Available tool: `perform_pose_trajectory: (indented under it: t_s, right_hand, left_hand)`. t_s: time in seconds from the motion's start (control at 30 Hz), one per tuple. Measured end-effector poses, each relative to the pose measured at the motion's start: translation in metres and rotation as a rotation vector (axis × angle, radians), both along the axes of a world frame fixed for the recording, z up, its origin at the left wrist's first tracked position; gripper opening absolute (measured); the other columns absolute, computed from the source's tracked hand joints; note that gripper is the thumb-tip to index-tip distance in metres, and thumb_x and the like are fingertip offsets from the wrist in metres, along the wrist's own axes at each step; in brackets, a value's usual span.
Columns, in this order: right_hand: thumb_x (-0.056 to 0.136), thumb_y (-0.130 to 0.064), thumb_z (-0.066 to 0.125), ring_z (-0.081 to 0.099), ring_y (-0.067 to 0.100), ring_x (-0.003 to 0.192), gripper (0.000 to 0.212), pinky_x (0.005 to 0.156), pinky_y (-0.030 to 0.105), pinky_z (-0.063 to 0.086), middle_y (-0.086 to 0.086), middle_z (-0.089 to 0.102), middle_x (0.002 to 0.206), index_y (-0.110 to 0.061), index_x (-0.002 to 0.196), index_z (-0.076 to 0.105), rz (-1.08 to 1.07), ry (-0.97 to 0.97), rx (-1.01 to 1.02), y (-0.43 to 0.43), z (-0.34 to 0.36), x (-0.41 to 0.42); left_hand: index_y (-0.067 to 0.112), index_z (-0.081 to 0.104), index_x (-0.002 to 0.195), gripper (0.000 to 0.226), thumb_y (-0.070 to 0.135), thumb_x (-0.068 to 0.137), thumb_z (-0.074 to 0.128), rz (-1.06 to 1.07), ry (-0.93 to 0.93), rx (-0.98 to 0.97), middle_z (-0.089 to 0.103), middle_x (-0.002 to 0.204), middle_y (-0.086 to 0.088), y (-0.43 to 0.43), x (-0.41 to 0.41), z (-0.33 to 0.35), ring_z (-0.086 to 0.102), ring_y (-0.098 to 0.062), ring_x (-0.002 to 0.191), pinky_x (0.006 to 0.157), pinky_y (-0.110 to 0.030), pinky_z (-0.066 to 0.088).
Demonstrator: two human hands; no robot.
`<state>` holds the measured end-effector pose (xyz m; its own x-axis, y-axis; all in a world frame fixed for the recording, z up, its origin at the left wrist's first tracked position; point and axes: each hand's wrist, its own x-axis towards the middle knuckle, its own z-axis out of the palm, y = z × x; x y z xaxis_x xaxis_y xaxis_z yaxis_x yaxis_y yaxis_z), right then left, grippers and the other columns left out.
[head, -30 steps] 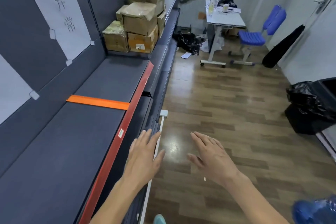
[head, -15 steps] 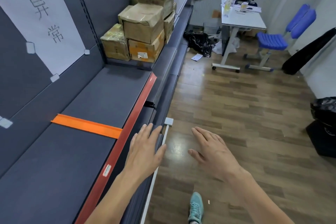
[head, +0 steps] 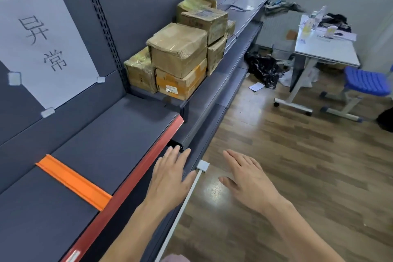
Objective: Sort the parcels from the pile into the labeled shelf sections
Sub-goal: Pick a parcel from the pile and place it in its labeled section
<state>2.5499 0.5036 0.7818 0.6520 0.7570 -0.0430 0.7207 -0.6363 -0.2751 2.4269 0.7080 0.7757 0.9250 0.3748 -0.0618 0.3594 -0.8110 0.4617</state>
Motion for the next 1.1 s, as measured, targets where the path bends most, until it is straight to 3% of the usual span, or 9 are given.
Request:
perform_pose_trajectory:
  t_s: [0.27,0.47,0.67,0.83,1.1]
  right_hand:
    - [0.103,-0.050,0.043,0.014,0.011,0.153,0.070,0.124,0.033,0.009,-0.008,0.018,0.167,-0.023,0.161,0.016,0.035,-0.009,-0.017,0.056,-0.005,0.102]
    - [0.103,-0.050,0.043,0.014,0.010,0.153,0.070,0.122,0.028,0.006,-0.009,0.018,0.167,-0.024,0.162,0.015,0.049,-0.031,-0.035,0.097,0.001,0.167]
    - [0.105,-0.050,0.038,0.008,0.008,0.154,0.068,0.123,0.028,0.004,-0.010,0.013,0.168,-0.025,0.162,0.011,0.116,-0.042,0.004,0.144,0.028,0.222]
    - [0.104,-0.052,0.041,0.014,0.010,0.153,0.070,0.123,0.029,0.011,-0.010,0.016,0.167,-0.024,0.162,0.013,0.212,-0.132,0.039,0.188,0.049,0.282]
    - [0.100,-0.053,0.049,0.027,0.016,0.147,0.068,0.119,0.035,0.023,-0.006,0.032,0.162,-0.025,0.158,0.028,0.346,-0.220,0.166,0.239,0.085,0.385]
  left_hand:
    - [0.032,0.018,0.164,0.064,0.047,0.106,0.043,0.050,-0.039,-0.028,0.005,0.173,0.005,0.047,0.095,-0.006,-0.007,-0.013,0.159,0.128,-0.039,0.003]
    - [0.031,0.016,0.164,0.065,0.047,0.107,0.042,0.070,-0.046,-0.072,0.005,0.173,0.004,0.095,0.164,-0.002,-0.007,-0.012,0.158,0.129,-0.038,0.004]
    - [0.033,0.015,0.164,0.066,0.052,0.106,0.039,0.121,-0.058,-0.075,0.004,0.173,0.005,0.133,0.195,0.014,-0.008,-0.010,0.158,0.129,-0.040,0.006]
    - [0.031,0.016,0.164,0.066,0.053,0.106,0.038,0.197,-0.059,0.014,0.007,0.173,-0.002,0.171,0.216,0.037,-0.004,-0.016,0.159,0.129,-0.038,0.007]
    - [0.030,0.014,0.164,0.077,0.070,0.098,0.015,0.446,-0.181,-0.007,0.013,0.172,0.004,0.190,0.265,0.079,0.004,-0.012,0.158,0.129,-0.045,0.013]
